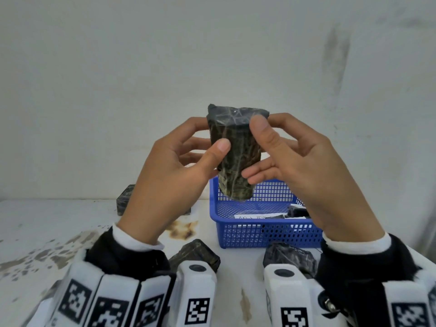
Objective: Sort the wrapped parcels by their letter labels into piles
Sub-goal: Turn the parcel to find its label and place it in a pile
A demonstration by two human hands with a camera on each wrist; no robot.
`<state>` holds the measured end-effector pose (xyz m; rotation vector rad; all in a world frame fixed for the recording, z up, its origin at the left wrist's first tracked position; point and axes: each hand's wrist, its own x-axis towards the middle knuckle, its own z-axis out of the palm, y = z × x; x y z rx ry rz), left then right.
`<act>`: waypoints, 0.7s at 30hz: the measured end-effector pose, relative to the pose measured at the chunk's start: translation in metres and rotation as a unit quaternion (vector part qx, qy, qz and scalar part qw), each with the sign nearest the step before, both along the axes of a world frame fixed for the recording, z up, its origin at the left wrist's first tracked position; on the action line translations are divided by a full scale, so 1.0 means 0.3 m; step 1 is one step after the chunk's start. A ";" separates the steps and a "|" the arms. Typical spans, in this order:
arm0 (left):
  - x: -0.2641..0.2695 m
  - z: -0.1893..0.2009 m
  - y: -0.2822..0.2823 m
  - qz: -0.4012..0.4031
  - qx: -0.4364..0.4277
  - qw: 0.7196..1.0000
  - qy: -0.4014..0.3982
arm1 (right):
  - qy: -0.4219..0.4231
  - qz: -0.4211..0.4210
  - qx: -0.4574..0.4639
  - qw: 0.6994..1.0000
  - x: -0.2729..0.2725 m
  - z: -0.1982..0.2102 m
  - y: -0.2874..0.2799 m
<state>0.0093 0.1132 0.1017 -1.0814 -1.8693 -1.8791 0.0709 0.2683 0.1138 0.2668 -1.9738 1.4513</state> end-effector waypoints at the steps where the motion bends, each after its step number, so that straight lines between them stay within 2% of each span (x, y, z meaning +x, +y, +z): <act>1: -0.001 0.000 0.001 -0.001 -0.006 1.000 -0.006 | -0.003 -0.001 -0.006 1.000 -0.003 -0.001 0.000; 9: 0.012 0.009 -0.008 -0.015 -0.007 0.997 -0.071 | 0.008 -0.012 0.016 1.000 -0.024 -0.017 -0.009; 14: 0.009 0.016 -0.008 -0.024 0.036 0.994 -0.100 | 0.011 -0.028 0.045 0.999 -0.023 -0.021 -0.016; 21: 0.007 0.017 -0.009 -0.040 0.051 0.993 -0.102 | 0.021 -0.034 0.075 0.996 -0.018 -0.023 -0.020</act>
